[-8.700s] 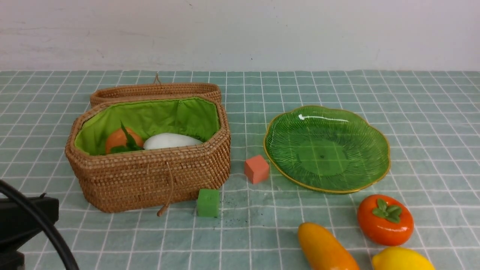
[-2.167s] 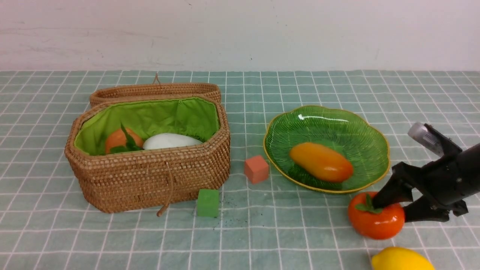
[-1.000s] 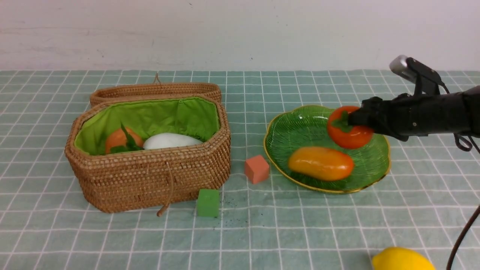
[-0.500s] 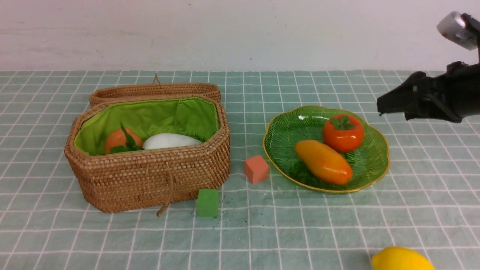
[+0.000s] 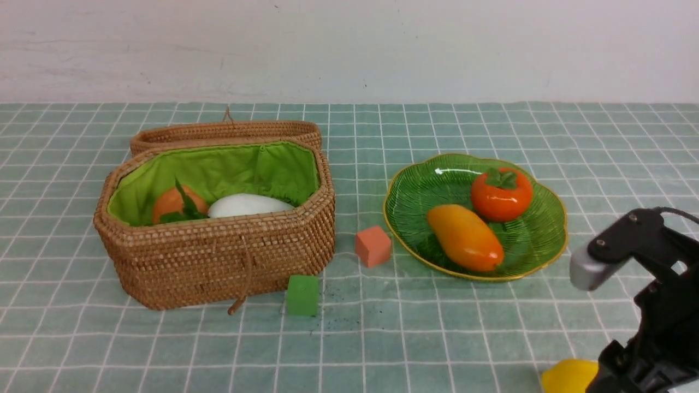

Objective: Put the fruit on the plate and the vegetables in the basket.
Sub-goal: Use the right arm to grab a lemon and put it into the right plate

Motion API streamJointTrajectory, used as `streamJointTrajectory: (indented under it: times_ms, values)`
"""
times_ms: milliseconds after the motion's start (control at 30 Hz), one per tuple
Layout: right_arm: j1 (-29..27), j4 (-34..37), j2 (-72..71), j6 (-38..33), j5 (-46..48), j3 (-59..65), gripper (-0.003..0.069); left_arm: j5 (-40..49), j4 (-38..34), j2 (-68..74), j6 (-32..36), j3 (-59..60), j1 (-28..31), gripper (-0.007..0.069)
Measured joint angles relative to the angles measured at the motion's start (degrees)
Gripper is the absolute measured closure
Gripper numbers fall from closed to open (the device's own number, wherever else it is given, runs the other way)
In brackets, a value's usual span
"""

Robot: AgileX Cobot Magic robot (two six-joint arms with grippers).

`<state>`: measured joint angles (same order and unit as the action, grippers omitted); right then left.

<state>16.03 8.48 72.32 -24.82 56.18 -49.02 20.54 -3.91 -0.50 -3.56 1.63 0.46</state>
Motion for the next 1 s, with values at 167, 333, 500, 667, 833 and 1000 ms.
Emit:
streamJointTrajectory:
  times_ms: [167,333,500,667,833,1000]
  values:
    - [1.05,-4.15,4.25,2.96,-4.35,0.32,-0.001,0.0,0.0,0.0,0.0,0.0,0.0,0.0469]
    - [1.11,-2.96,10.84,1.84,-8.78,3.31,-0.0003,0.0,0.0,0.0,0.0,0.0,0.0,0.0468]
    - [1.06,-3.52,16.74,3.35,-9.61,2.38,0.0075,0.0,0.0,0.0,0.0,0.0,0.0,0.0462]
    - [1.11,-1.66,15.58,3.35,-6.7,-1.57,0.0075,0.0,0.0,0.0,0.0,0.0,0.0,0.0461]
    - [1.11,-1.03,11.27,3.69,-7.19,-9.47,0.0075,0.0,0.0,0.0,0.0,0.0,0.0,0.0461]
    - [1.11,-0.99,12.15,5.84,-16.61,-17.13,0.0075,0.0,0.0,0.0,0.0,0.0,0.0,0.0461]
